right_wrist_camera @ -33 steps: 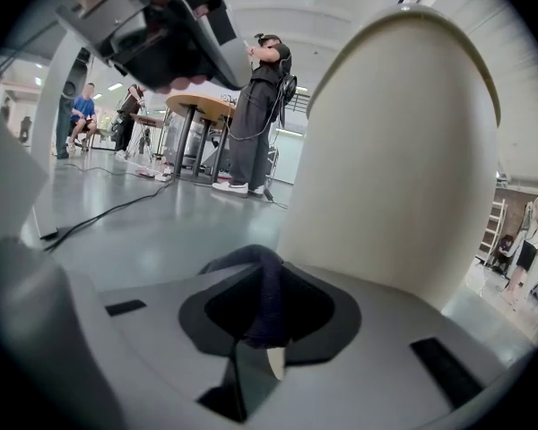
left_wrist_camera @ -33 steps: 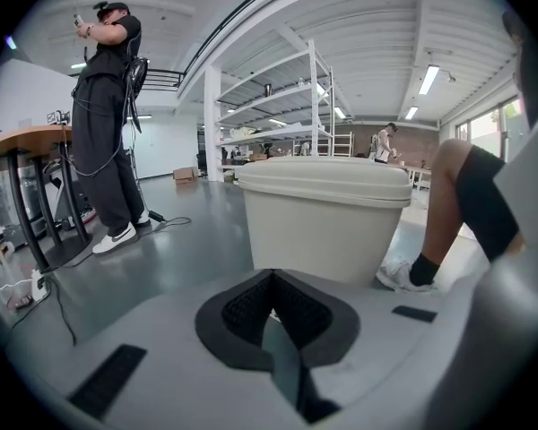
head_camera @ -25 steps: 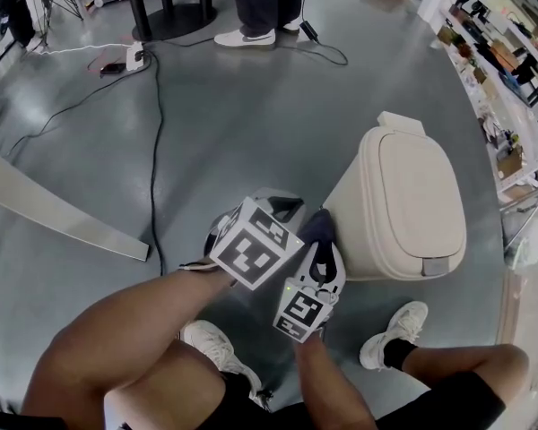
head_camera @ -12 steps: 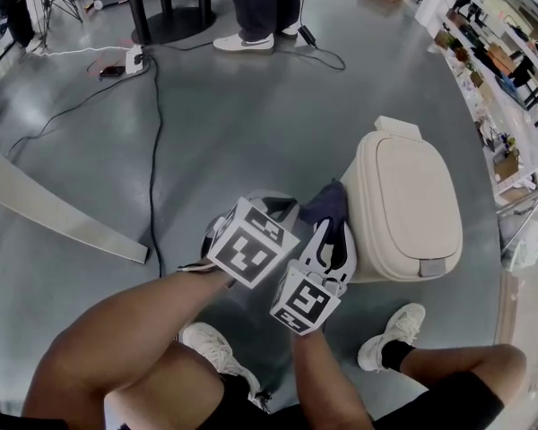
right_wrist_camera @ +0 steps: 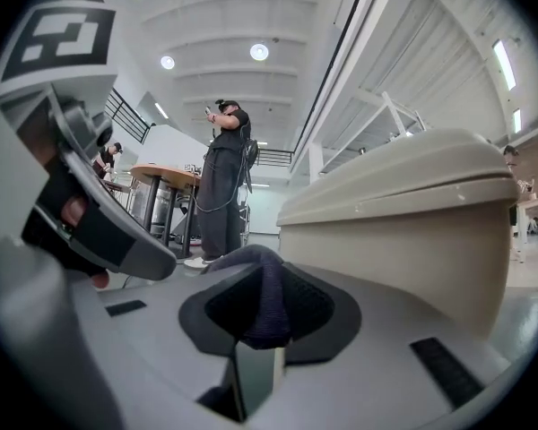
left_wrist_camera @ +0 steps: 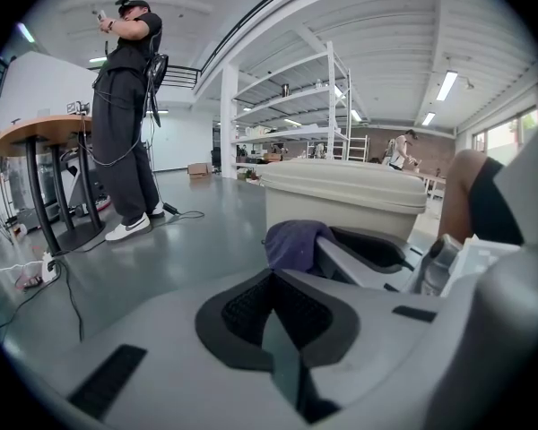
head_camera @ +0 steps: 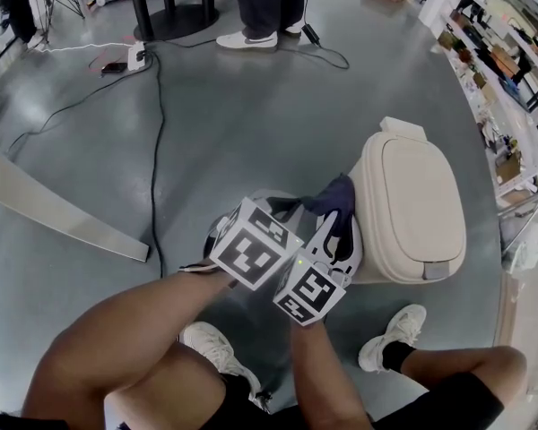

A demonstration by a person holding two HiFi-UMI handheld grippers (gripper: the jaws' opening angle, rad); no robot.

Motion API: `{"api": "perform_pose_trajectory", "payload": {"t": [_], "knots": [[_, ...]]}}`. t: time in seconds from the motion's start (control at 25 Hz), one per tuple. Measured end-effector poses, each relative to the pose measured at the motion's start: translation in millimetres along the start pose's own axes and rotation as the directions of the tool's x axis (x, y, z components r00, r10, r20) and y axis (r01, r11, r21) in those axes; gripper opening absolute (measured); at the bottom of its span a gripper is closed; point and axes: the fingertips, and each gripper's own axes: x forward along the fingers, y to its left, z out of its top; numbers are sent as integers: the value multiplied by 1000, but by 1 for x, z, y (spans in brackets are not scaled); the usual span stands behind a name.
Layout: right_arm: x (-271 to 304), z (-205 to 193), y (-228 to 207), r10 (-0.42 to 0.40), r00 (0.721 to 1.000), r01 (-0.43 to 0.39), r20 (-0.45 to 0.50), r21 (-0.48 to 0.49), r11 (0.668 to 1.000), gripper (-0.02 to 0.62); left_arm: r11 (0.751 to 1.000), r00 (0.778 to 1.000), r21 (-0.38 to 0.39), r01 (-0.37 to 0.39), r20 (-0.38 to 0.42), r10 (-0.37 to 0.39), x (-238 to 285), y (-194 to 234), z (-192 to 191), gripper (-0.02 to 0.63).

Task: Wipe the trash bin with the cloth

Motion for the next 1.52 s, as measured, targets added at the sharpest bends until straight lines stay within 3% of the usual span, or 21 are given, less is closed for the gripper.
{"api": "perform_pose_trajectory", "payload": {"t": [0.36,0.84,1.08,1.24,1.52], "knots": [[9,-16,1,-21,998,22,-56,9,1000,67,1000,1000,14,4,-7,-4,3,-3,-1,-3],[10,-67,3,-19,986,14,-166,-36,999,67,1000,999,18,-12,-31,13,4,1,-7,-3],[12,-104,8,-4,967,-16,-253,-77,997,67,1000,999,9,-22,-39,22,4,7,-11,-3],[13,-133,10,-3,941,-31,-338,-95,995,67,1000,999,17,-26,-35,27,5,9,-9,-3],[21,-177,13,11,915,-60,-404,-109,992,67,1000,999,8,-19,-43,19,10,10,-12,-3]]}}
